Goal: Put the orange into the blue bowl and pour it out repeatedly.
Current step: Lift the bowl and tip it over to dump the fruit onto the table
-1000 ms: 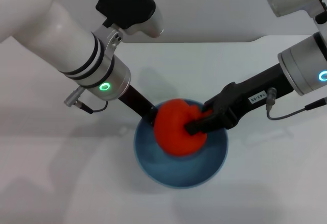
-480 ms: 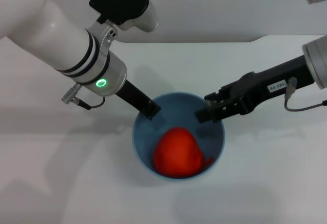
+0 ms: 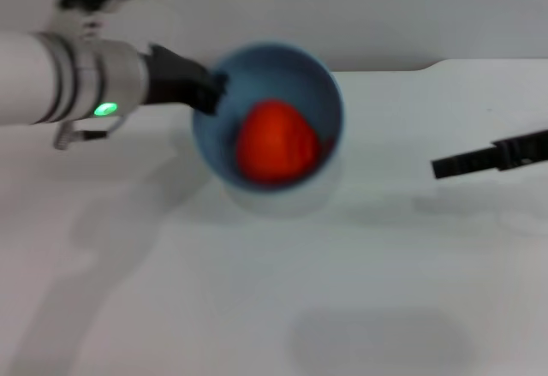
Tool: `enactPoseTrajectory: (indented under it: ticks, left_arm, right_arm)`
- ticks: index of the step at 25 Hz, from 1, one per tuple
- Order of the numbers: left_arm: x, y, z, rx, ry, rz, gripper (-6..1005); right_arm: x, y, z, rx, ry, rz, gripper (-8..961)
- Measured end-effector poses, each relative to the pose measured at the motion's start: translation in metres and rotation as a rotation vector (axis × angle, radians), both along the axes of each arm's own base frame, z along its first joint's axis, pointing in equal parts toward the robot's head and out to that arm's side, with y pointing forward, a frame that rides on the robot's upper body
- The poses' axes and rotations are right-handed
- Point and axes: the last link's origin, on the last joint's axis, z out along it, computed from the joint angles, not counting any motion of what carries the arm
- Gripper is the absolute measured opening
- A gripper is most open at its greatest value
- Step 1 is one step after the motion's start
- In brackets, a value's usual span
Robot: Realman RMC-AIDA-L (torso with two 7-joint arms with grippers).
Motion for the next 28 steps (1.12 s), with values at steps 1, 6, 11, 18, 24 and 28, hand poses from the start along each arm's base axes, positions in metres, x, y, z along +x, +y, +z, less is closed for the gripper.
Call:
enactPoseTrajectory:
  ticks: [1, 6, 11, 18, 24, 28]
  left_arm:
    - [0.0, -0.005, 0.005, 0.055, -0.011, -0.042, -1]
    - [0.007, -0.036, 0.002, 0.213, 0.042, -0.298, -2]
    - [0.012, -0.06, -0.019, 0.362, 0.157, -0.536, -1]
    - [0.009, -0.092, -0.063, 0.674, 0.423, -0.979, -2]
    - [0.005, -0.103, -0.083, 0.727, 0.576, -1.166, -1]
    - [0.0, -0.107, -0.088, 0.769, 0.614, -1.214, -1]
  right_arm:
    - [0.006, -0.002, 0.001, 0.006, 0.001, -0.021, 605]
    - [0.038, -0.016, 0.01, 0.06, 0.057, -0.126, 608]
    - [0.054, -0.023, 0.022, 0.119, 0.1, -0.186, 611]
    - [0.059, -0.026, 0.025, 0.138, 0.106, -0.194, 615]
    - [0.059, -0.025, 0.025, 0.142, 0.111, -0.192, 618]
    - [0.059, -0.025, 0.025, 0.145, 0.111, -0.194, 621]
